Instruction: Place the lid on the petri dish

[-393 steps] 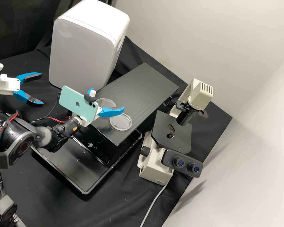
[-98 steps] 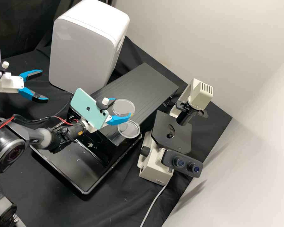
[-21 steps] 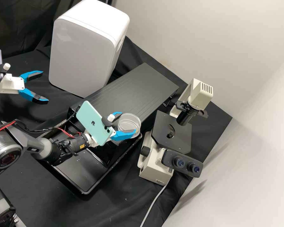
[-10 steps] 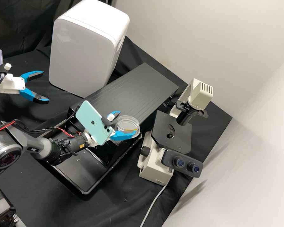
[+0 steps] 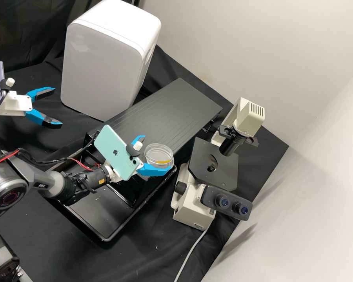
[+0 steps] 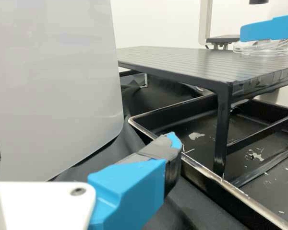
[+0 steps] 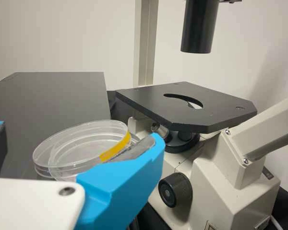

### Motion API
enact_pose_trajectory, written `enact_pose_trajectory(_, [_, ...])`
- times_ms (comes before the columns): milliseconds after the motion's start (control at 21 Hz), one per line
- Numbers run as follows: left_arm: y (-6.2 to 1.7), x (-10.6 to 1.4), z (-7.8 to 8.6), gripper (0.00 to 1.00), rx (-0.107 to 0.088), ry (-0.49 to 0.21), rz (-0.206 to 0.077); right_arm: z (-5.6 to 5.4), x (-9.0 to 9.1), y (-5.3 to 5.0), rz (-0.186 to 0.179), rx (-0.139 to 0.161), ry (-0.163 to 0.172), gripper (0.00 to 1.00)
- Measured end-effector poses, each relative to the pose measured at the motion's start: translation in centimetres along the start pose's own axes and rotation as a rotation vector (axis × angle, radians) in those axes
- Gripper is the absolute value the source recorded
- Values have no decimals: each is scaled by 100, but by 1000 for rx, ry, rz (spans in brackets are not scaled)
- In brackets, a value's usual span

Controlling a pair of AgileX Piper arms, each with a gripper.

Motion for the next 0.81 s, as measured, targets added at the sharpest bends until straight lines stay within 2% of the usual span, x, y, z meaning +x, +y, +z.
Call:
enact_pose_trajectory(429, [0, 0, 0, 100, 0, 0, 0, 10, 1, 10, 4, 0, -4, 100])
enact_pose_trajectory(620, [0, 0, 0, 100, 0, 0, 0, 51, 7, 40, 12, 0, -21, 100])
enact_pose_trajectory(811, [0, 0, 0, 100, 0, 0, 0, 103, 20, 13, -6, 0, -49, 100])
